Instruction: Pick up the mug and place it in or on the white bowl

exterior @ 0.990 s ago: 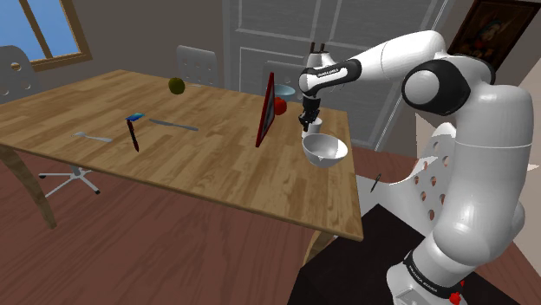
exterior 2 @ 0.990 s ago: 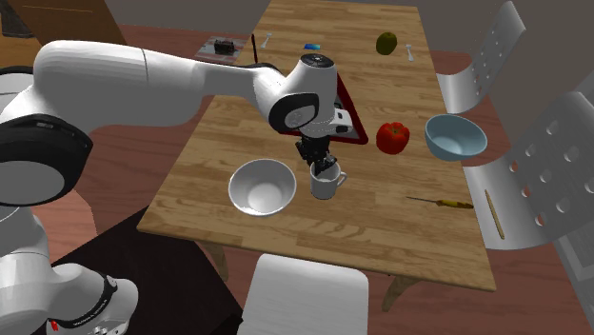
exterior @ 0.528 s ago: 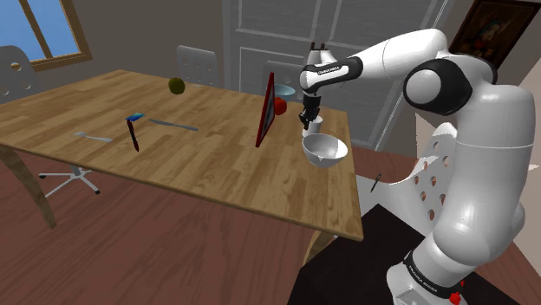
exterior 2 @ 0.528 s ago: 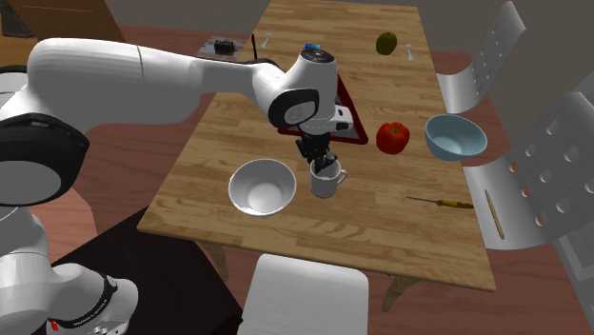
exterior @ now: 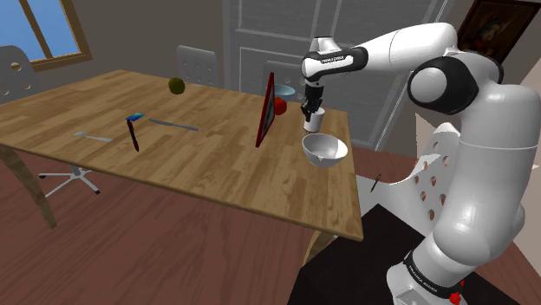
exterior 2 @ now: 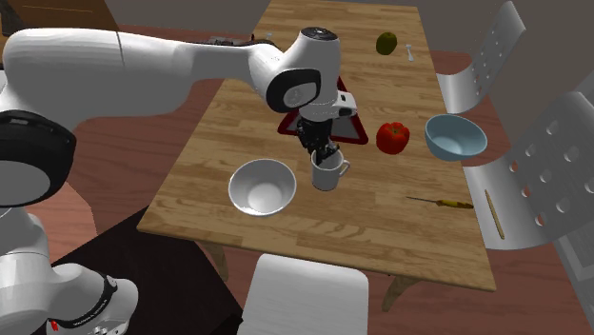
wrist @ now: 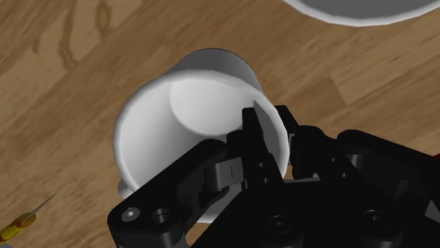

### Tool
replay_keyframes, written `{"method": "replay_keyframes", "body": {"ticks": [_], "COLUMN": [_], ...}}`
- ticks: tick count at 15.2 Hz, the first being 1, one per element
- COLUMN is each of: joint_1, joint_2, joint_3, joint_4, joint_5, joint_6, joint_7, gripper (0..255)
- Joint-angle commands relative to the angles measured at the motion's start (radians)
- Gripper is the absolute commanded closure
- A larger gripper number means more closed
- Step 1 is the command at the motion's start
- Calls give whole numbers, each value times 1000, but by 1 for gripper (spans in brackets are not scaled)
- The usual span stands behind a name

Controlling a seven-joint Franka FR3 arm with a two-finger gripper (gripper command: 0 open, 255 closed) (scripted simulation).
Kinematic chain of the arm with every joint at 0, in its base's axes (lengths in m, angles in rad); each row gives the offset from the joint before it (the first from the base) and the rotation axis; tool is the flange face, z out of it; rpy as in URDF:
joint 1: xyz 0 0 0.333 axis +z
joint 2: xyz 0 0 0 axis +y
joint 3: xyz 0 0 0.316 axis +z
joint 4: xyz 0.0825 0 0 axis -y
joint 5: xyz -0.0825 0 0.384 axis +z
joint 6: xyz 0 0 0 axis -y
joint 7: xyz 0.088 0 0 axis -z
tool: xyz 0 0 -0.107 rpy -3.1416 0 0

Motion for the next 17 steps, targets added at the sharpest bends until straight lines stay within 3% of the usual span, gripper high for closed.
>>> {"method": "replay_keyframes", "body": {"ticks": [1,17], "joint_1": [0,-1], "joint_2": [-6,-16], "joint_3": [0,-1], "joint_4": [18,220], "joint_5": [0,2], "joint_6": [-25,-235], "joint_7": [0,-11], "gripper": [255,255]}}
